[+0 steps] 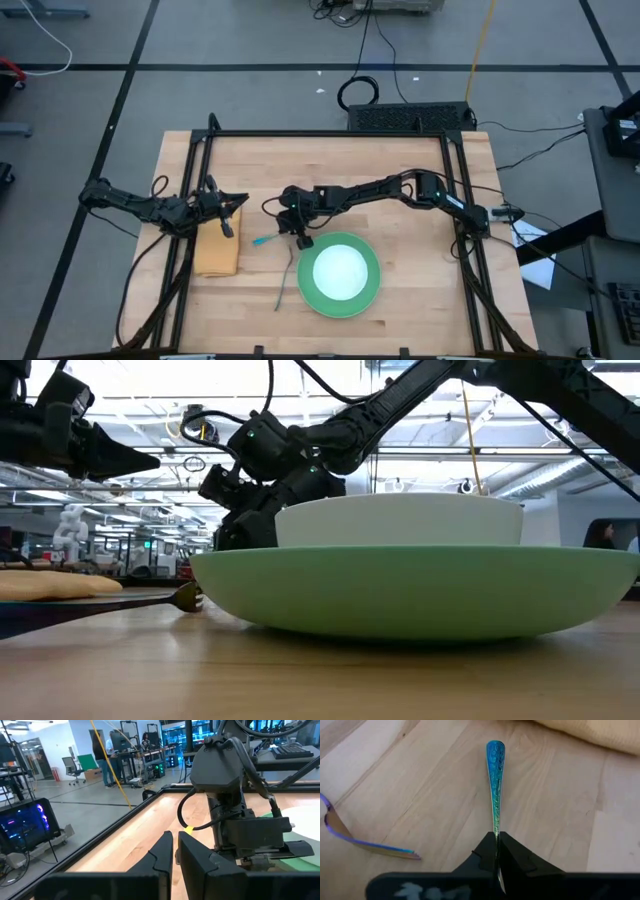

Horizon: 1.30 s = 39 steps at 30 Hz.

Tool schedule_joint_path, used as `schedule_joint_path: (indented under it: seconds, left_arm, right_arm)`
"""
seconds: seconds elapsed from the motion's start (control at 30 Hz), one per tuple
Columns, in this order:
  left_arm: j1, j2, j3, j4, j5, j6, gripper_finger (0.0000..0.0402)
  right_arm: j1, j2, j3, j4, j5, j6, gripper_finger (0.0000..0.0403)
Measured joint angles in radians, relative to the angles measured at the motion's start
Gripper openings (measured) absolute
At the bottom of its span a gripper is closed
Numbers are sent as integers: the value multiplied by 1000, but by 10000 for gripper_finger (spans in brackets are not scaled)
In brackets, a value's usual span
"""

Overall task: Set table place
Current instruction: Put the blue spoon into the white bowl, then adjust the violet fork and white bowl

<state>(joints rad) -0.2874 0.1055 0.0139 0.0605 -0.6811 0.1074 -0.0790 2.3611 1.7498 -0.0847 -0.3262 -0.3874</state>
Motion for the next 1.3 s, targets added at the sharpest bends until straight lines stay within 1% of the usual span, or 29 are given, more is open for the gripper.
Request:
schedule_joint_path:
  seconds: [0.17, 0.33, 0.53, 0.73, 0.9, 1.03, 1.17, 1.3]
  left_arm:
    - [0, 0, 0, 0, 0, 0, 35]
    - [0, 0, 0, 0, 0, 0, 35]
    - [0, 0, 0, 0, 0, 1, 35]
    - [0, 0, 0, 0, 0, 1, 35]
    - [0, 0, 0, 0, 0, 1, 35]
    - [0, 0, 0, 0, 0, 1, 35]
    - [0, 0, 0, 0, 0, 1, 35]
    - [0, 0, 0, 0, 0, 1, 35]
  right_arm:
    - [0, 0, 47, -23, 0, -4, 1]
    - [7, 0, 127, -139, 44, -50, 1]
    - [9, -8, 215, -276, 45, -47, 1]
    - [21, -86, 220, -325, 47, -46, 0]
    - [43, -174, 220, -366, 109, -52, 0]
    - [55, -244, 220, -426, 127, -49, 2]
    - [63, -304, 220, -506, 207, -30, 2]
    - [62, -348, 220, -602, 277, 26, 2]
